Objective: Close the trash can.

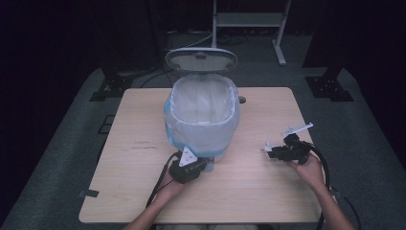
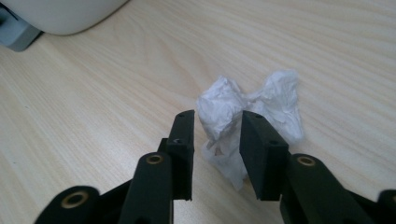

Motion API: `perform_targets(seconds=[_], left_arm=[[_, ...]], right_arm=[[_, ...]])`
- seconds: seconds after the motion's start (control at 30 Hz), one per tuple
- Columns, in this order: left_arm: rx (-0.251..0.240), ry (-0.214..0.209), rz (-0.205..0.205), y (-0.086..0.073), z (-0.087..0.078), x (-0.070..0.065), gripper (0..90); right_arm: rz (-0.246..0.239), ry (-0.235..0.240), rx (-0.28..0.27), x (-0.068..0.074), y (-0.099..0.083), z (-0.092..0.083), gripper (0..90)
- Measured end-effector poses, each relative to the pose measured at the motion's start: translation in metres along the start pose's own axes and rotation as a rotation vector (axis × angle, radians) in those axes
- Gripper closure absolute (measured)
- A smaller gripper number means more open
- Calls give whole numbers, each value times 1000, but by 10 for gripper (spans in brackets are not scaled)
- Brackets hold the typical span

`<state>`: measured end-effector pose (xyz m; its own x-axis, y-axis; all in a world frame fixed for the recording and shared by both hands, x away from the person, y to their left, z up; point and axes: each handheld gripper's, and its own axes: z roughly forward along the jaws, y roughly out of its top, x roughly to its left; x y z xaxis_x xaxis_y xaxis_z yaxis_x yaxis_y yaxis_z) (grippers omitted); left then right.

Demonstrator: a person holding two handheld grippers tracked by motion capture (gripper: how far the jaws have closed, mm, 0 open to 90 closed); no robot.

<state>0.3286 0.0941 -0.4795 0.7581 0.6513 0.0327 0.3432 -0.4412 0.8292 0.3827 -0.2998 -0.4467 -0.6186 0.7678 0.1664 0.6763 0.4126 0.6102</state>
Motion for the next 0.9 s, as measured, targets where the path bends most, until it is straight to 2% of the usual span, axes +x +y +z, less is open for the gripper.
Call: perform_targets(seconds=[0.1, 0.17, 0.23, 0.47, 0.9], left_arm=[[0, 0, 2, 0, 0, 0, 710], [0, 0, 1, 0, 0, 0, 710], [0, 0, 1, 0, 0, 0, 710], [3, 0, 5, 0, 0, 0, 710], [4, 0, 4, 0, 0, 0, 710]], right_arm=[[-9, -22, 12, 1, 0, 3, 758], [-10, -18, 11, 2, 0, 2, 822], [-12, -13, 9, 2, 1, 2, 850], [-26, 16, -2, 7, 3, -3, 873], [-25, 83, -66, 19, 14, -26, 878]])
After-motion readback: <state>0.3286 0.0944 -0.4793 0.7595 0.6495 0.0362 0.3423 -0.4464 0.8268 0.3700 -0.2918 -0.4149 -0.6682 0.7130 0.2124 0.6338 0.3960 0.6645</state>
